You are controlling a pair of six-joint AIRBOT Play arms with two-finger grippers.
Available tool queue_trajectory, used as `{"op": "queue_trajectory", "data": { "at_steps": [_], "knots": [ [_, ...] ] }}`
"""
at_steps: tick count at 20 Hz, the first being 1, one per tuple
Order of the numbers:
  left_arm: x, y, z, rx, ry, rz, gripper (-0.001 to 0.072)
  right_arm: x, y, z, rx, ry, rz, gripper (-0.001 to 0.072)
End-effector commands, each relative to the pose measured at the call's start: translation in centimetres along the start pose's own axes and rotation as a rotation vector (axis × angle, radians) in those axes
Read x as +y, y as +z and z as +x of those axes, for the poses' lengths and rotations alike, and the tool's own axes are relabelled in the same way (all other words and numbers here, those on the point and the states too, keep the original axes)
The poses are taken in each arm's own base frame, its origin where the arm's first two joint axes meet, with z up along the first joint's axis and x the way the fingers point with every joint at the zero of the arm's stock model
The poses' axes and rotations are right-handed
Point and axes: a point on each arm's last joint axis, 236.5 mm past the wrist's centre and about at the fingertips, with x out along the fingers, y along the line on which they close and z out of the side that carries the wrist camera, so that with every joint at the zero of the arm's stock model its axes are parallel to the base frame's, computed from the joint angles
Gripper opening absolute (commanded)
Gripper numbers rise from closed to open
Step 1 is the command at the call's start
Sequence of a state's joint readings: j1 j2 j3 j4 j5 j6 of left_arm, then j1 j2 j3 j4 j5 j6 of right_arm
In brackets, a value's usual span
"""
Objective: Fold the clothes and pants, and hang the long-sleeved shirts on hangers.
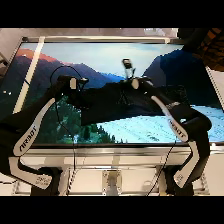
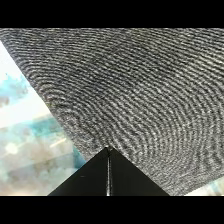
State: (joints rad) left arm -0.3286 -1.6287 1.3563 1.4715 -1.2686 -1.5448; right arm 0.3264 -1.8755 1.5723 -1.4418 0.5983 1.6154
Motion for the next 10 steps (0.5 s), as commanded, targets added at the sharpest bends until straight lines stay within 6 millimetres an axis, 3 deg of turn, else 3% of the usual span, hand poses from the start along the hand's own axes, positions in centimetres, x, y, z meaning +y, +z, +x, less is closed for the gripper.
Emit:
{"op": "queue_trajectory", "data": {
  "at_steps": [1, 2, 4, 5, 10],
  "knots": [
    [-0.2, 0.0, 0.0, -0.001, -0.007, -0.001, 0.0019, -8.0, -1.7, -1.0, 0.103, -0.098, 0.132, 0.0019],
    [-0.2, 0.0, 0.0, -0.001, -0.007, -0.001, 0.0019, -8.7, -2.1, -1.6, 0.138, -0.103, 0.124, 0.0019],
    [-0.2, 0.0, 0.0, -0.001, -0.007, -0.001, 0.0019, -7.6, -2.5, -2.5, 0.204, -0.066, 0.018, 0.0019],
    [-0.2, 0.0, 0.0, -0.001, -0.007, -0.001, 0.0019, -6.0, -2.6, -2.7, 0.224, -0.026, -0.031, 0.0019],
    [-0.2, -0.1, 0.0, 0.002, -0.007, -0.002, 0.0019, 6.1, -4.6, -3.0, 0.271, 0.172, -0.293, 0.0019]
  ]
}}
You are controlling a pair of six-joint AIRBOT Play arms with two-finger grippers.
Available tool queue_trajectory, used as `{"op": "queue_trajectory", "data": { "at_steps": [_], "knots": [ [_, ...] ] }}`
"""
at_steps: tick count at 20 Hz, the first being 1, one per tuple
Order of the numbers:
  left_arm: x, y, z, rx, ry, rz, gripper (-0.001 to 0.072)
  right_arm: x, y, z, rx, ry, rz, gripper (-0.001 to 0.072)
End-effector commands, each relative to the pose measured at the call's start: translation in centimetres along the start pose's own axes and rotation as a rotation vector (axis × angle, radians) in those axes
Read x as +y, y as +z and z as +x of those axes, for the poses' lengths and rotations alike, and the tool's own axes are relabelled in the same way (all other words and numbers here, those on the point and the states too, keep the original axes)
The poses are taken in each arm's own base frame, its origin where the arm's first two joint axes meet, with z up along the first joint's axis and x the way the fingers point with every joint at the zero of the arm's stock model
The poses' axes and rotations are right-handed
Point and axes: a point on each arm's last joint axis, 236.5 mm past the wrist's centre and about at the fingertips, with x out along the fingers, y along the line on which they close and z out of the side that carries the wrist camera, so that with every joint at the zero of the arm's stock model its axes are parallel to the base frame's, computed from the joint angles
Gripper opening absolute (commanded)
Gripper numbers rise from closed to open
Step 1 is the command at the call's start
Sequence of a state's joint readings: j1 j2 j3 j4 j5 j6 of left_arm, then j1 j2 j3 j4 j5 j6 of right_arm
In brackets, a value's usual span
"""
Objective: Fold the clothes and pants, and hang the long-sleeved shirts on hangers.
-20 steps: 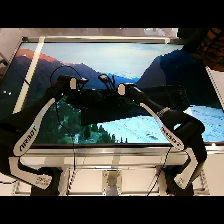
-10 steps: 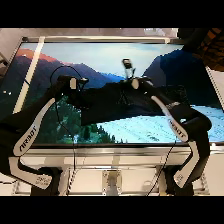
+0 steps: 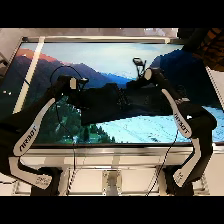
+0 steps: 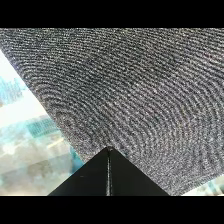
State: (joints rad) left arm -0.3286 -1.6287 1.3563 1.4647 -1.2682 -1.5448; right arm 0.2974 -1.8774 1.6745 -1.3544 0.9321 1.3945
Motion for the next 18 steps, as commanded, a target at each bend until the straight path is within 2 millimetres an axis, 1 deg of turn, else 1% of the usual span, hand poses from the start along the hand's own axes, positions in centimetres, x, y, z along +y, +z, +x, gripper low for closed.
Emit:
{"op": "queue_trajectory", "data": {
  "at_steps": [1, 2, 3, 5, 8, 10, 11, 13, 16, 17, 18],
  "knots": [
    [0.0, -0.2, 0.0, 0.008, 0.0, 0.0, 0.0019, 7.8, -1.1, 0.4, 0.048, 0.097, -0.206, 0.0019],
    [0.0, -0.4, 0.0, 0.015, 0.0, 0.0, 0.0019, 9.4, -1.3, 0.5, 0.046, 0.103, -0.244, 0.0019],
    [0.0, -0.5, 0.0, 0.019, 0.0, 0.0, 0.0019, 10.6, -1.3, 0.6, 0.041, 0.104, -0.275, 0.0019],
    [0.0, -0.5, 0.0, 0.019, 0.0, 0.0, 0.0019, 12.2, -1.8, 0.7, 0.048, 0.116, -0.303, 0.0018],
    [0.0, -0.5, 0.0, 0.019, 0.0, 0.0, 0.0019, 13.1, -3.7, 1.3, 0.118, 0.134, -0.318, 0.0018],
    [0.0, -0.5, 0.0, 0.02, -0.001, 0.0, 0.0019, 12.8, -6.1, 2.0, 0.214, 0.141, -0.32, 0.0018],
    [0.0, -0.5, 0.0, 0.022, -0.001, 0.0, 0.0019, 12.4, -7.4, 2.1, 0.268, 0.138, -0.325, 0.0018],
    [0.0, -0.8, 0.0, 0.033, 0.0, -0.001, 0.0019, 10.2, -8.8, 2.0, 0.338, 0.083, -0.342, 0.0018],
    [0.0, -1.0, 0.0, 0.044, -0.001, -0.001, 0.0019, 5.5, -9.8, 0.9, 0.414, 0.004, -0.259, 0.0018],
    [0.0, -1.1, 0.0, 0.045, -0.001, -0.001, 0.0019, 4.0, -10.7, 0.3, 0.462, -0.004, -0.231, 0.0018],
    [0.0, -1.1, 0.0, 0.045, -0.001, -0.001, 0.0019, 2.4, -12.1, -0.7, 0.531, -0.012, -0.203, 0.0018]
  ]
}}
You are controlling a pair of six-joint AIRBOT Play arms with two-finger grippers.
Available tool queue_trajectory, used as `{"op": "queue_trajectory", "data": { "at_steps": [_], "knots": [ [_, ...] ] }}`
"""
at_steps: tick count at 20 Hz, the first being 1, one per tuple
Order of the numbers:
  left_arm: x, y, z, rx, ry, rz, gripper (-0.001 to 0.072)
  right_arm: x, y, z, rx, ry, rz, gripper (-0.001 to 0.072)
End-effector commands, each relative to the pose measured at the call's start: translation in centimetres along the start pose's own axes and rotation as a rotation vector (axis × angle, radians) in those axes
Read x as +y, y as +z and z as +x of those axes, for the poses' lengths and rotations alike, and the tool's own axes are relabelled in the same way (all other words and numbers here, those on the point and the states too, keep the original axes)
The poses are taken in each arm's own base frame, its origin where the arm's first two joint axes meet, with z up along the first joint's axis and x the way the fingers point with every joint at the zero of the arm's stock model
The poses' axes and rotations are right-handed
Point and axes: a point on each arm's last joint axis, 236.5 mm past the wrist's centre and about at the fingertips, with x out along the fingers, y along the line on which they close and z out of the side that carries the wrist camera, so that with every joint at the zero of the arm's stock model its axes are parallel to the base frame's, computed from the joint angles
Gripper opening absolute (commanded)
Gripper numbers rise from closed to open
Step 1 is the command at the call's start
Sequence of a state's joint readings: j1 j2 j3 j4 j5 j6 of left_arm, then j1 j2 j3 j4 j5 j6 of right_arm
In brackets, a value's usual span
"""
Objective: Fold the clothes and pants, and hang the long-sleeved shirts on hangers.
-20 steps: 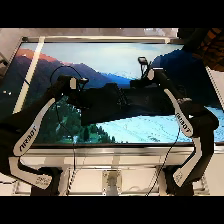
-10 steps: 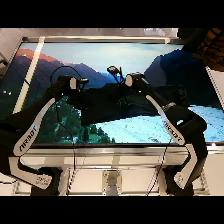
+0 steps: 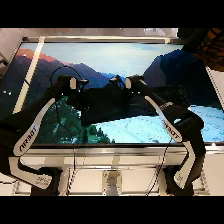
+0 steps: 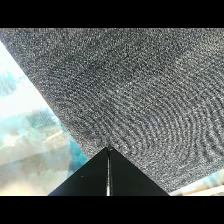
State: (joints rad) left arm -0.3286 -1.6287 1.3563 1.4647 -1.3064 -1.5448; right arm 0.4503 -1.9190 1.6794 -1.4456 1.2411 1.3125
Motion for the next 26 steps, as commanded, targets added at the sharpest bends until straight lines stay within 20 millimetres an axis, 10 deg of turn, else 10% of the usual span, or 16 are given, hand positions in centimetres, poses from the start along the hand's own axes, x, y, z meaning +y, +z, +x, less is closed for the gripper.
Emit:
{"op": "queue_trajectory", "data": {
  "at_steps": [1, 7, 13, 16, 17, 18, 19, 22, 26],
  "knots": [
    [0.0, -0.2, 0.0, 0.007, 0.0, -0.001, 0.0019, -3.7, -6.1, -0.9, 0.214, -0.003, 0.096, 0.0018],
    [0.4, -0.5, 0.0, 0.022, 0.016, 0.004, 0.002, -6.8, -8.3, -3.1, 0.24, 0.01, 0.187, 0.0018],
    [2.4, -0.1, -0.2, 0.004, 0.044, -0.041, 0.002, -5.8, 3.0, -7.2, -0.202, -0.064, 0.113, 0.0019],
    [3.3, 0.9, -0.5, -0.044, -0.033, -0.148, 0.0031, -5.3, 4.6, -8.2, -0.251, -0.092, 0.077, 0.0019],
    [3.1, 1.3, -0.8, -0.064, -0.109, -0.179, 0.0126, -5.7, 4.2, -8.5, -0.233, -0.107, 0.064, 0.0019],
    [2.2, 2.0, -1.5, -0.091, -0.231, -0.206, 0.0455, -6.6, 3.7, -9.0, -0.213, -0.129, 0.063, 0.0019],
    [1.0, 3.0, -2.9, -0.132, -0.382, -0.247, 0.0631, -7.4, 3.0, -9.6, -0.195, -0.137, 0.064, 0.0019],
    [0.7, 4.6, -6.4, -0.212, -0.63, -0.335, 0.0632, -10.2, 0.8, -11.3, -0.145, -0.135, 0.119, 0.0019],
    [2.8, 3.0, -4.1, -0.161, -0.55, -0.382, 0.0631, -14.2, -3.1, -12.7, -0.076, -0.124, 0.227, 0.0019]
  ]
}}
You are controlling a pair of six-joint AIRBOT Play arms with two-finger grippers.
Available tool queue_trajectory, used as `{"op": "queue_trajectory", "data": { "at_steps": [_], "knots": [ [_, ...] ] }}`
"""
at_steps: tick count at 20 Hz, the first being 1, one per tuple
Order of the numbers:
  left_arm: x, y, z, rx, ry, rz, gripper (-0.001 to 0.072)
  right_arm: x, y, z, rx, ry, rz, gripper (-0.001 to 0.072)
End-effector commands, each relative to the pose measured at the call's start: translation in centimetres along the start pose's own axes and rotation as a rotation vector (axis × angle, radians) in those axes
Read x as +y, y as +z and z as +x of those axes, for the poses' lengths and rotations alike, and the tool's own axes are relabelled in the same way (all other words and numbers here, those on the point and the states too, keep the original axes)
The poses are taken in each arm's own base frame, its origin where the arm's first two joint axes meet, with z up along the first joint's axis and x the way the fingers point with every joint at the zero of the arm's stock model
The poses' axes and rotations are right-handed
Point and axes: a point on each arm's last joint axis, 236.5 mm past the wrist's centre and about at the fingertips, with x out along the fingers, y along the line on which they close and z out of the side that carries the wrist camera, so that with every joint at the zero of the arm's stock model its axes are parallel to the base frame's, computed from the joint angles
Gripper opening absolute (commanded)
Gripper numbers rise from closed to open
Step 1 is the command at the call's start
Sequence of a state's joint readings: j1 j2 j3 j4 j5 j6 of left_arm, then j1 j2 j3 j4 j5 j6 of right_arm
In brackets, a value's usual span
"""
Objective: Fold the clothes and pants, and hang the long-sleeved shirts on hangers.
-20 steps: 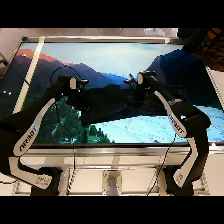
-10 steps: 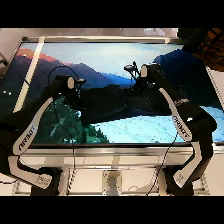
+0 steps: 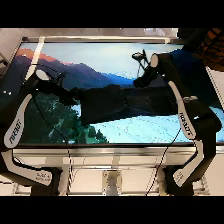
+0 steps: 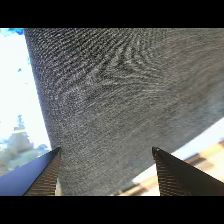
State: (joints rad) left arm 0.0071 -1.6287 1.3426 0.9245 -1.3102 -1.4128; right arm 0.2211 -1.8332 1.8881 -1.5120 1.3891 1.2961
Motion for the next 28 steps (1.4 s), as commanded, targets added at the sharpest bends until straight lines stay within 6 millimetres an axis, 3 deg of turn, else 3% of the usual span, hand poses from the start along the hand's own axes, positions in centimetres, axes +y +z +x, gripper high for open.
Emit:
{"op": "queue_trajectory", "data": {
  "at_steps": [1, 4, 8, 16, 21, 24, 25, 26, 28],
  "knots": [
    [1.0, 0.0, 0.4, -0.016, -0.033, -0.065, 0.0632, -3.7, -3.0, -1.2, 0.079, 0.002, 0.08, 0.0019],
    [2.1, -1.0, 1.8, 0.016, -0.029, -0.1, 0.0631, -5.9, -4.5, -2.0, 0.098, 0.001, 0.133, 0.0019],
    [2.7, -1.1, 3.3, 0.028, -0.021, -0.144, 0.0631, -7.4, -4.8, -3.4, 0.069, -0.016, 0.161, 0.0019],
    [3.1, -1.3, 6.6, 0.063, -0.006, -0.199, 0.0631, -7.4, -4.5, -5.0, 0.036, -0.029, 0.135, 0.0019],
    [1.5, -0.4, 8.5, 0.027, -0.036, -0.196, 0.0627, -7.4, -4.5, -5.0, 0.037, -0.028, 0.136, 0.0019],
    [0.8, -1.1, 10.4, 0.059, -0.038, -0.188, 0.0348, -7.4, -4.4, -5.2, 0.033, -0.03, 0.135, 0.0019],
    [0.6, -1.4, 10.7, 0.068, -0.04, -0.188, 0.0162, -7.4, -4.4, -5.3, 0.033, -0.031, 0.135, 0.0019],
    [0.4, -1.7, 10.6, 0.082, -0.044, -0.184, 0.0023, -7.4, -4.5, -5.3, 0.035, -0.031, 0.135, 0.0019],
    [0.3, -2.8, 8.8, 0.14, -0.055, -0.162, 0.0019, -7.5, -4.8, -5.4, 0.045, -0.031, 0.139, 0.002]
  ]
}}
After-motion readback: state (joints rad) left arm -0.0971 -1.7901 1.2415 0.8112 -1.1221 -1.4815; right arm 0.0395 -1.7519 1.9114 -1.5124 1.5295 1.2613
